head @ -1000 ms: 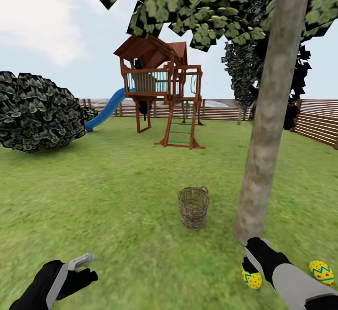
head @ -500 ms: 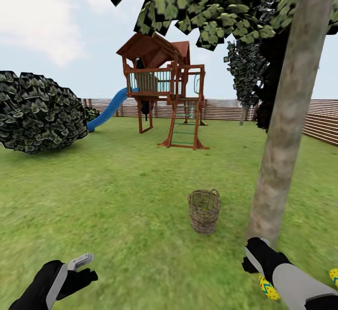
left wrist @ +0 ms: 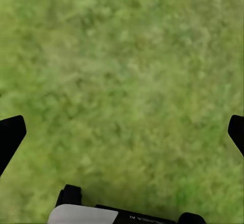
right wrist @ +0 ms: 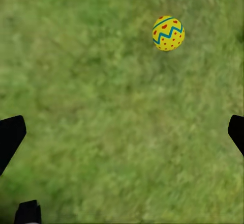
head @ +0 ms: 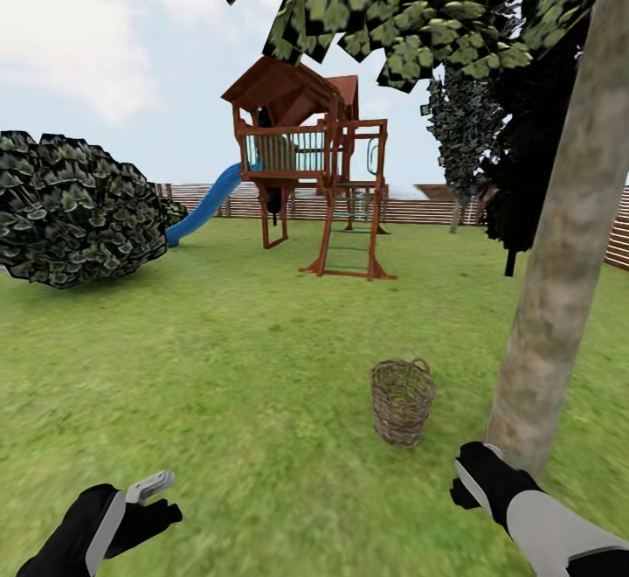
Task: Take the three Easter eggs out of the wicker basket on the lawn in the garden, then place them on the lawn next to a single tree (choose any tree) so that all three eggs are next to the same tree and none are left in the basket.
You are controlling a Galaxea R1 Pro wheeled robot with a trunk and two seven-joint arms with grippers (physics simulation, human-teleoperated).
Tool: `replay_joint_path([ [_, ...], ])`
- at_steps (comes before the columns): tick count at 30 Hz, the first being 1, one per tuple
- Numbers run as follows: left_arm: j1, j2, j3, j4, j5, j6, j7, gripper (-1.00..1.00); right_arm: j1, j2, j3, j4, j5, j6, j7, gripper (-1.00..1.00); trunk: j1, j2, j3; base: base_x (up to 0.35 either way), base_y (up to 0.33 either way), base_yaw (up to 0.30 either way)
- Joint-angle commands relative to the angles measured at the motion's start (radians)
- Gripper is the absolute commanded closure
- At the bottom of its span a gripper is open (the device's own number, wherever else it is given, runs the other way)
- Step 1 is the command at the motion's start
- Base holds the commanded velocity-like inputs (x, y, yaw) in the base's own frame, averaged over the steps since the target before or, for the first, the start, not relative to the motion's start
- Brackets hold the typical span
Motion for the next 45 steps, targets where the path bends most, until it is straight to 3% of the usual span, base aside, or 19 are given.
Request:
replay_joint_path([
  [1,-0.001,0.0,0.002,0.0,0.0,0.004,-0.004,-1.0,-0.001,0.0,0.006,-0.002,-0.008,0.005,-0.006,-1.0,0.001,-0.001,-0.001,0.204,0.303,0.0],
  [45,-0.001,0.0,0.0,-0.001,-0.002,0.003,-0.004,-1.0,-0.001,0.003,0.006,-0.002,-0.008,0.005,-0.006,-1.0,0.001,-0.001,-0.001,0.214,0.289,-0.001],
])
